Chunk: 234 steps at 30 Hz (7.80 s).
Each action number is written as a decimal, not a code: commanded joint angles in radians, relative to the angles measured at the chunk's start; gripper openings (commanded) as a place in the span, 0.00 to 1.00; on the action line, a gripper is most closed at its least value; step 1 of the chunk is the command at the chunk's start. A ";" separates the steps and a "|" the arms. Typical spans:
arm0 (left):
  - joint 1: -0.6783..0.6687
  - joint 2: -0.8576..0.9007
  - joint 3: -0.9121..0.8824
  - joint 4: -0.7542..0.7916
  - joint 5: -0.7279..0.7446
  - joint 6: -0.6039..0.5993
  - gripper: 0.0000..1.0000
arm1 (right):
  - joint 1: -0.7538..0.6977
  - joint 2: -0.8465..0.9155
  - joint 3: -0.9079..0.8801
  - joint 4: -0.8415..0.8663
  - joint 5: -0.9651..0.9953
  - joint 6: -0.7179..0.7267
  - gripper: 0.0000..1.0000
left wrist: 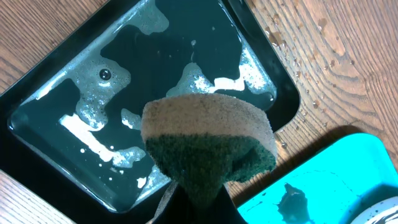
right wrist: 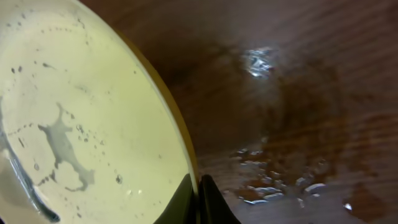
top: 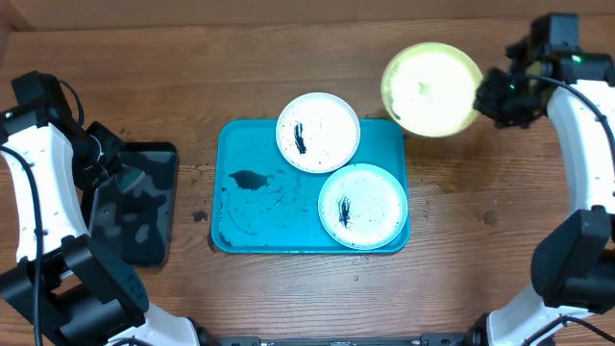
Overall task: Clean dirty plates on tray and stack at the side
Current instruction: 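Lift the yellow-rimmed plate with the right gripper and place it right of tray, then release the plate, move right gripper to grip the upper white plate rim, then scrub the upper white plate with the sponge in the left gripper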
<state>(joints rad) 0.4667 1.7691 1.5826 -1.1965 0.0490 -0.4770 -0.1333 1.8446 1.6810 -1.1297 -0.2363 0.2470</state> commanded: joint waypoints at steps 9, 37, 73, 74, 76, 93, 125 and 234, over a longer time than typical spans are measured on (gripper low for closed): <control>0.004 -0.007 -0.003 0.000 -0.003 -0.017 0.04 | -0.061 -0.019 -0.333 0.361 0.138 0.095 0.04; -0.006 -0.007 -0.003 0.023 0.156 0.109 0.04 | 0.100 0.001 -0.243 0.389 -0.270 0.011 0.42; -0.243 -0.007 -0.003 0.050 0.159 0.164 0.04 | 0.538 0.238 -0.249 0.632 0.063 0.174 0.17; -0.246 -0.007 -0.003 0.050 0.159 0.164 0.04 | 0.544 0.238 -0.249 0.631 0.063 0.174 0.14; -0.253 -0.007 -0.003 0.049 0.160 0.163 0.04 | 0.554 0.238 -0.249 0.631 0.063 0.174 0.08; -0.471 -0.006 -0.004 0.070 0.280 0.188 0.04 | 0.700 0.237 -0.249 0.602 -0.072 0.262 0.04; -0.650 0.449 -0.006 0.052 0.041 0.069 0.04 | 0.763 0.237 -0.249 0.552 0.049 0.330 0.04; -0.645 0.357 0.153 -0.072 -0.512 -0.104 0.04 | 0.726 0.206 -0.179 0.511 -0.017 0.205 0.04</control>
<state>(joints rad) -0.2344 2.1807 1.6550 -1.2629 -0.4419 -0.5438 0.6163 2.0865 1.4494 -0.6064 -0.2840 0.5217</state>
